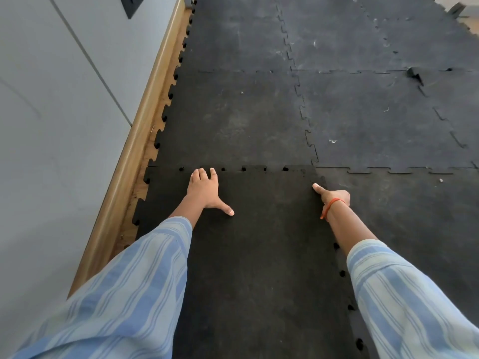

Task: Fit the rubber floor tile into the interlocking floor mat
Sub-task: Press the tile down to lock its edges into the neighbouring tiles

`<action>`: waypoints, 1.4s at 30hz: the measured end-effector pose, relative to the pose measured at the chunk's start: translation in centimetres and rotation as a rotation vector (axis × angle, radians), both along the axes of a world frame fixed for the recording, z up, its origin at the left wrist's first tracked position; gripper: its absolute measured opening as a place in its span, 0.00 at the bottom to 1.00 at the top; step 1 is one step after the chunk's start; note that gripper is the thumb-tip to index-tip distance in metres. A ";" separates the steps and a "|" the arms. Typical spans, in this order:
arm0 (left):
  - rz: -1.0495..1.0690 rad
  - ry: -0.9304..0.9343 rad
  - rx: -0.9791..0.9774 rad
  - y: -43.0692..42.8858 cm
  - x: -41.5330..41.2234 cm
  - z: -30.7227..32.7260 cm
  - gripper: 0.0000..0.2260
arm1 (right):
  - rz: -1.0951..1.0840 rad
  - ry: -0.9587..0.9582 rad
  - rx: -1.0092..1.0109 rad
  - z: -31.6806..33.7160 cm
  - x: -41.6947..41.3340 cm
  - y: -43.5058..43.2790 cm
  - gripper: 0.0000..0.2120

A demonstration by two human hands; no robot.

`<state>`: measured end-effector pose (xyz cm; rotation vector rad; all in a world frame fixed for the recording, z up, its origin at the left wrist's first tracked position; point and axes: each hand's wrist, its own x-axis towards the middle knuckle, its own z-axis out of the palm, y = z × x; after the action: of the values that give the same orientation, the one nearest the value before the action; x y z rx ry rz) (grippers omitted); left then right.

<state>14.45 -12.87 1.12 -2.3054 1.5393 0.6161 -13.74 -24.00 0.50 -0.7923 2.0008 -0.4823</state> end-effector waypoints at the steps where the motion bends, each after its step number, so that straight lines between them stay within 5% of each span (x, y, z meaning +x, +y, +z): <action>1: 0.005 0.003 -0.005 0.0 0.2 0.0 0.63 | -0.002 0.002 0.000 0.0 0.1 -0.1 0.25; 9: 0.026 0.047 0.001 -0.3 0.1 -0.3 0.64 | 0.031 0.038 -0.032 -0.2 0.0 -0.3 0.31; 11: 0.025 0.063 0.059 -0.4 -0.1 -0.4 0.64 | 0.105 0.194 -0.077 0.3 -0.8 0.1 0.29; 14: 0.060 0.079 0.122 -0.4 -0.7 -0.6 0.64 | 0.418 0.646 -0.317 0.9 -2.0 0.2 0.23; 20: 0.015 0.136 0.113 -0.7 -1.2 -1.2 0.66 | 1.090 0.649 -0.374 -2.5 -0.4 2.5 0.34; 35: 0.012 0.238 0.059 -0.4 -0.1 -2.7 0.68 | 1.166 0.675 -0.180 -4.3 0.7 0.6 0.37; 42: -0.002 0.205 0.048 -0.7 0.1 -2.3 0.68 | 1.278 0.726 -0.339 -4.8 1.1 0.5 0.27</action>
<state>14.56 -13.60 -1.19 -2.2639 1.5944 0.9034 -12.60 -23.50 -4.34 -2.4382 1.5219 0.2926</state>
